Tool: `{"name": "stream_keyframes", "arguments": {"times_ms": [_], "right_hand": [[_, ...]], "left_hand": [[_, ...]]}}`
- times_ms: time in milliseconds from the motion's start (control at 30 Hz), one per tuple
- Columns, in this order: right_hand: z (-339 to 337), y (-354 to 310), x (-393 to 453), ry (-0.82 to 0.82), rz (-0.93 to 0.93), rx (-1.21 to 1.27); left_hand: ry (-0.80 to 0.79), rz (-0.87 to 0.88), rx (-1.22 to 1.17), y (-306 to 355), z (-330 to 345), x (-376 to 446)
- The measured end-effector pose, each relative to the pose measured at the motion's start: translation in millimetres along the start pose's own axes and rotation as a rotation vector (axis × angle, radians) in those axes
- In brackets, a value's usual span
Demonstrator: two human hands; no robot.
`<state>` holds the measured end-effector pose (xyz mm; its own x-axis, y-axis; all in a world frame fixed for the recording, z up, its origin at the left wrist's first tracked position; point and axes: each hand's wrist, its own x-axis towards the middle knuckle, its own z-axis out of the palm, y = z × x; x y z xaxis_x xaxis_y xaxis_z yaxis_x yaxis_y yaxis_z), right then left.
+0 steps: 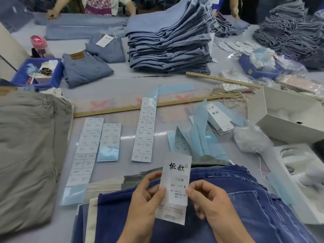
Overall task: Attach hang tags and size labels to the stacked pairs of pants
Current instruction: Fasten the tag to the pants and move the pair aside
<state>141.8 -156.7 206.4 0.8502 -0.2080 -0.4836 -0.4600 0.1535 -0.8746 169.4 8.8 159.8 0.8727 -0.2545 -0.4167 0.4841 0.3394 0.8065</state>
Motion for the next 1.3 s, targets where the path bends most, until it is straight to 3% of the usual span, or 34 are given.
{"name": "stream_keyframes", "arguments": {"times_ms": [267,400,600,733,900,1033,1133,1300], "right_hand": [[4.7,3.7,6.6,0.011,-0.016,-0.018],[3.7,10.6,9.3,0.039,-0.051,-0.067],[7.8,21.1,10.2,0.228,-0.143,-0.070],[8.7,4.2,7.2,0.017,-0.183,-0.097],[2.6,-2.6,1.3,0.043,-0.197,-0.131],[1.3,-2.1,-3.0,-0.034,-0.169,-0.114],[-5.1,1.9,-7.0,-0.115,-0.199,-0.211],[-32.4,-15.3,-7.3,-0.125,-0.248,-0.283]], "left_hand": [[0.000,0.003,-0.111,2.9,5.1,-2.5],[-0.022,0.057,0.050,3.4,7.6,-5.7],[0.041,0.132,0.119,2.0,10.0,-7.3],[-0.029,0.162,0.135,4.3,11.0,-7.2],[-0.170,0.109,0.132,5.4,12.5,-3.5],[-0.060,0.069,0.088,6.6,22.0,2.3],[0.068,0.161,0.089,6.9,32.0,10.6],[0.026,0.320,0.269,5.4,74.1,27.1]]}}
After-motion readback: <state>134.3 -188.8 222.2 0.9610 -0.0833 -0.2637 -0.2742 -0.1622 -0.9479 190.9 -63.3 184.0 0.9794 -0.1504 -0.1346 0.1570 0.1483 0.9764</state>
